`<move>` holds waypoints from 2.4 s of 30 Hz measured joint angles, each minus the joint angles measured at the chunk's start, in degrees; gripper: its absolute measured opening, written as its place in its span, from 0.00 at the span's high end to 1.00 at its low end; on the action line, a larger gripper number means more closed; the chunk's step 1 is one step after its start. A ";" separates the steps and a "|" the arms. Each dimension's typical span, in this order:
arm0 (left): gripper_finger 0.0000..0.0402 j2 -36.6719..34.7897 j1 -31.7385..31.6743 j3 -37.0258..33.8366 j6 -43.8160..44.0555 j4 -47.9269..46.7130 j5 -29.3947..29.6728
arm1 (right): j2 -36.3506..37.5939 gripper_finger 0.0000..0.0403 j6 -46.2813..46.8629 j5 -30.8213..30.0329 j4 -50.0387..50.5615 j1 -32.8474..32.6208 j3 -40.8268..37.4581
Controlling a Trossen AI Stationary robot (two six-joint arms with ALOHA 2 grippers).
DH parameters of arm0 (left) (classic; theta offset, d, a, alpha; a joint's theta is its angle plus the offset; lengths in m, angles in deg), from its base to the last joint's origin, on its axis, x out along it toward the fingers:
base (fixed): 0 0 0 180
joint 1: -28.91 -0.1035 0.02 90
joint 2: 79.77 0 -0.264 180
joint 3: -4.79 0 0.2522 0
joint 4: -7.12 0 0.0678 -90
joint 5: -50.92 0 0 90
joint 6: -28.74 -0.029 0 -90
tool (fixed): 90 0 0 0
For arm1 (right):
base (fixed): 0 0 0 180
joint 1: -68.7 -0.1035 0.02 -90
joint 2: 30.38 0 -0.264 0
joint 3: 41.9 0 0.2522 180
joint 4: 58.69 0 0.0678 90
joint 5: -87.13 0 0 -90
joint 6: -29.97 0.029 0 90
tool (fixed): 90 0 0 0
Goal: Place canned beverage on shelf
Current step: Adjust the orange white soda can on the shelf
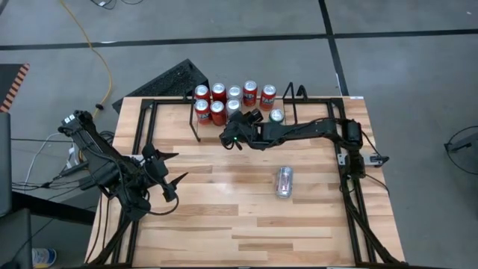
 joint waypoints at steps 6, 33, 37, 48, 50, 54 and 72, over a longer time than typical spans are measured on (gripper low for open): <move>0.19 0.00 0.00 0.00 -0.01 0.03 0.02 | -1.52 0.24 0.07 -1.32 -1.15 -0.33 0.12; 0.19 0.01 0.00 0.00 0.46 -0.33 -0.45 | 0.72 0.63 -25.25 1.16 7.20 -6.00 -0.11; 0.19 0.00 0.00 0.00 0.26 -0.52 -0.44 | 0.73 0.61 -33.56 3.30 7.18 -6.14 -0.10; 0.19 0.02 0.00 0.00 0.42 -0.50 -0.63 | 4.14 0.62 -58.02 20.84 11.03 -2.11 -0.14; 0.19 0.02 0.02 0.00 0.44 -0.48 -0.63 | 4.93 0.62 -60.38 22.43 12.71 -1.00 -0.14; 0.19 0.01 0.00 -0.02 0.02 -0.42 -0.23 | 6.89 0.64 -62.63 22.79 15.55 1.36 -0.16; 0.19 0.44 0.00 -0.02 0.44 2.36 2.35 | 9.26 0.65 -50.01 25.63 24.55 3.66 -0.14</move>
